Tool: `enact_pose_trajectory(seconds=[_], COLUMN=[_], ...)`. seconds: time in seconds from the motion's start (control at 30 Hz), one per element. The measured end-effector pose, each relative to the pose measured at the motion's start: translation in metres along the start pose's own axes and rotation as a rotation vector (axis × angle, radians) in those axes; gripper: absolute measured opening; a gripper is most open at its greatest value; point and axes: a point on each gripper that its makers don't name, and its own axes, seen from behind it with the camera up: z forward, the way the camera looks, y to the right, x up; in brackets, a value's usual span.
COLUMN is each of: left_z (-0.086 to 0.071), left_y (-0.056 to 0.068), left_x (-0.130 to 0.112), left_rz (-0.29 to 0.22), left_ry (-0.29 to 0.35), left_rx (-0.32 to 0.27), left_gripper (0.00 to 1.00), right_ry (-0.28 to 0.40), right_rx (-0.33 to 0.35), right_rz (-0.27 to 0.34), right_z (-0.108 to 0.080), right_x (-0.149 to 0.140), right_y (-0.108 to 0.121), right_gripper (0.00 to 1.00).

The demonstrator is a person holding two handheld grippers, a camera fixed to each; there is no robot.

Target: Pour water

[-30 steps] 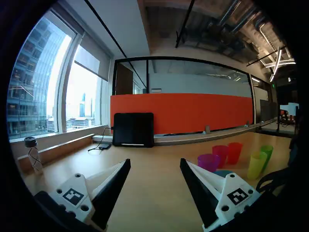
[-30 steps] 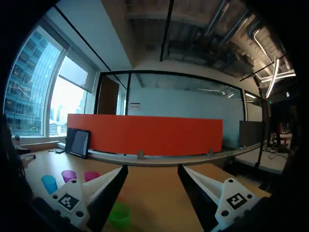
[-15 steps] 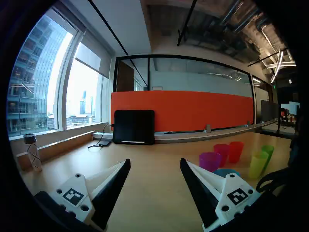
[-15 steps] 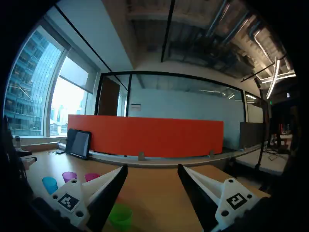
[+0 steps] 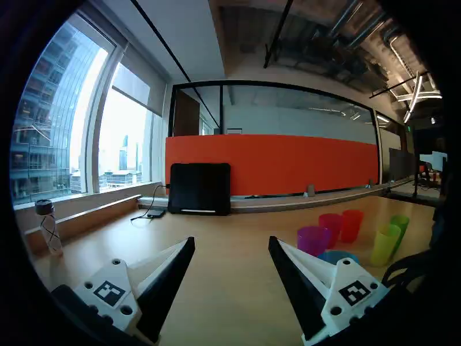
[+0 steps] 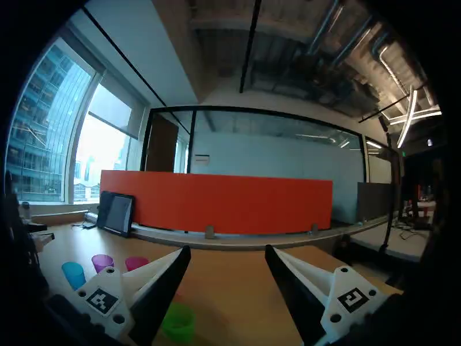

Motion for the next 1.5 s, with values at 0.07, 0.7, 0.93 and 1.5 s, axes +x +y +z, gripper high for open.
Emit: enact_pose_trajectory(seconds=[0.07, 0.7, 0.93, 1.5], left_z=[0.0, 0.0, 0.001, 0.001], left_y=[0.0, -0.001, -0.001, -0.002], left_x=[0.0, -0.001, -0.001, -0.001], left_rz=[0.0, 0.001, 0.001, 0.001], left_ry=[0.0, 0.0, 0.0, 0.0], left_rx=[0.0, 0.0, 0.0, 0.0], left_gripper=[0.95, 0.95, 0.95, 0.95], right_ry=[0.002, 0.027, 0.03, -0.031], right_rx=[-0.002, 0.011, 0.008, 0.015], right_rz=[-0.006, -0.012, -0.001, 0.03], right_z=[0.0, 0.001, 0.004, 0.008], right_x=[0.0, -0.02, -0.033, -0.078], right_y=[0.001, 0.007, 0.011, 0.012], right_gripper=[1.0, 1.0, 1.0, 1.0])
